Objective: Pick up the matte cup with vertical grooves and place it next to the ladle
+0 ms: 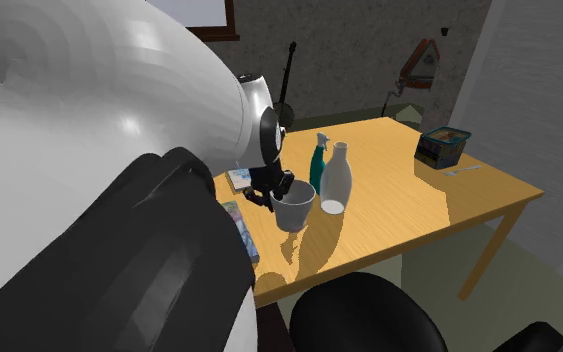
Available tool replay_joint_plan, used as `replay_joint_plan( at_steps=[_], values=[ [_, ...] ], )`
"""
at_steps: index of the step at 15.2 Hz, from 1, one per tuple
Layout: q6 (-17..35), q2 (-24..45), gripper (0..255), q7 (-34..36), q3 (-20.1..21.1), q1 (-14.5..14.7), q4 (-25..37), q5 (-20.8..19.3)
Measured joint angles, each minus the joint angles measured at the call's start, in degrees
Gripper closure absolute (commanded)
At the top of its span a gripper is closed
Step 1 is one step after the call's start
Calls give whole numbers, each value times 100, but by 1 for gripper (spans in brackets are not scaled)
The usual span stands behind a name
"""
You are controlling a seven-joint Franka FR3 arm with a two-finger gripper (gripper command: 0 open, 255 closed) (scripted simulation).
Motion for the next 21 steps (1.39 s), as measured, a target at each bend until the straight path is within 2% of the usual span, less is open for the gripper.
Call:
replay_joint_plan(
  at_steps=[15, 21],
  values=[
    [-1189, -325, 255, -171, 201, 74, 872, 215],
    [-1154, 465, 255, 305, 542, 424, 1511, 515]
  ],
)
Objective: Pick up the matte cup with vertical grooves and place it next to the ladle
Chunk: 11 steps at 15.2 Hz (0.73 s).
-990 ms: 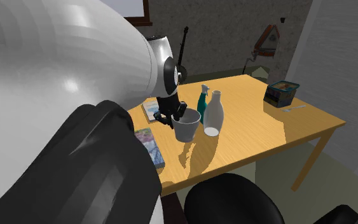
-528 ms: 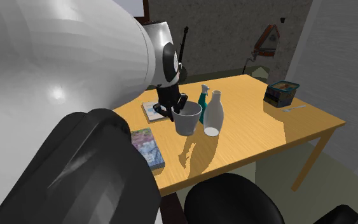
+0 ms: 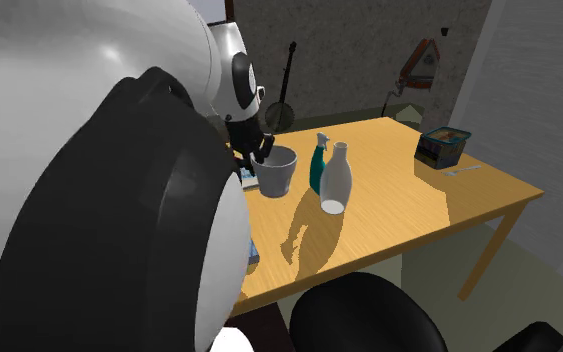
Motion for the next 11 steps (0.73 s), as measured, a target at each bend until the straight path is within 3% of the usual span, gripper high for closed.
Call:
replay_joint_plan(
  at_steps=[11],
  values=[
    [-74, 1821, 255, 809, 545, 540, 1703, 465]
  ],
)
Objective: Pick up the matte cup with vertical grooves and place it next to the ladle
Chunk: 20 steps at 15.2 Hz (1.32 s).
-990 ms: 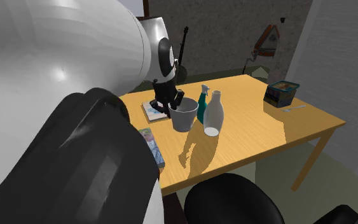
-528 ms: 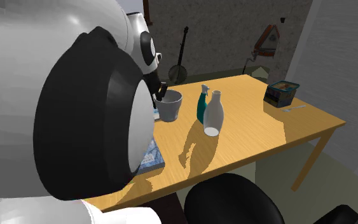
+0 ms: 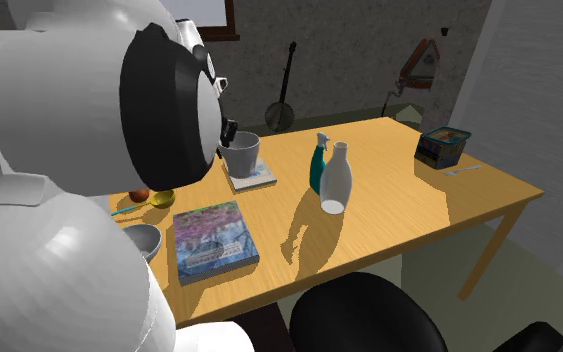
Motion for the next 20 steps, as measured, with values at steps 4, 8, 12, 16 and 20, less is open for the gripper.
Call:
replay_joint_plan(
  at_steps=[4, 8, 12, 16, 20],
  values=[
    [-202, 732, 255, 171, 126, 127, 887, 135],
    [-499, 1534, 255, 368, 254, 259, 1940, 246],
    [-874, 2415, 255, 555, 365, 385, 3150, 334],
    [-1394, 3446, 255, 631, 430, 435, 4676, 432],
    [-1995, 4467, 255, 711, 478, 487, 6269, 503]
  ],
)
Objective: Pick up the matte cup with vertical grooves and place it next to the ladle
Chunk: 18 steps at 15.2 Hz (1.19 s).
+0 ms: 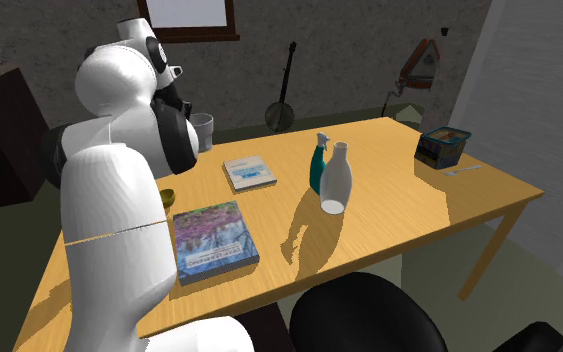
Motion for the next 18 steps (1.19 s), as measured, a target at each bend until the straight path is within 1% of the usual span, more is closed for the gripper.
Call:
replay_joint_plan(
  at_steps=[13, 18],
  values=[
    [1136, -209, 255, 174, -1, 39, -1357, -54],
    [1459, -169, 255, 231, 0, 49, -1645, -68]
  ],
)
